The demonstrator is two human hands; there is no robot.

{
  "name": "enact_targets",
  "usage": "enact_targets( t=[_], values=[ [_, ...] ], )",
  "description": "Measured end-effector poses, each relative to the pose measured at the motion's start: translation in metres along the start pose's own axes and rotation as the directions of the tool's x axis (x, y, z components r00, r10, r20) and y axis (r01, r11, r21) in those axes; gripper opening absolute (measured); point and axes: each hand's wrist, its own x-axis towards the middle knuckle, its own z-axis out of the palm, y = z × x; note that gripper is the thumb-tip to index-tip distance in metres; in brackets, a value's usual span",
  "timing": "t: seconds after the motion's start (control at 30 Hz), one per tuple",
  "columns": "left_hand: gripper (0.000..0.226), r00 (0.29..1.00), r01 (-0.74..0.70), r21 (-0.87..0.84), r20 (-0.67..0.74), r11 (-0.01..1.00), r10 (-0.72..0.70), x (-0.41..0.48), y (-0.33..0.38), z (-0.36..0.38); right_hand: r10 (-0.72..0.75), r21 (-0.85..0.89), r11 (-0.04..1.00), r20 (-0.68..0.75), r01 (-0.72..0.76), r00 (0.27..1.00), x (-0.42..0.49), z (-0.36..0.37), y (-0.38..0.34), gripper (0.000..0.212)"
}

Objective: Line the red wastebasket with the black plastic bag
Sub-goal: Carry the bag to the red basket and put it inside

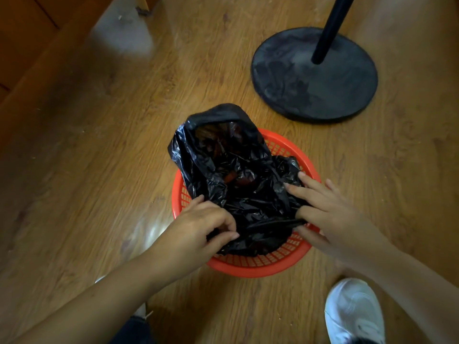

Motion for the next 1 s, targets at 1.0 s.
enact_targets(
  t=[1.0],
  values=[
    [0.028,0.968,-0.159,0.028,0.203,0.987,0.151,-0.006,0.008,0.006,-0.204,0.094,0.975,0.025,0.2,0.979,-0.009,0.009,-0.022,0.024]
  ],
)
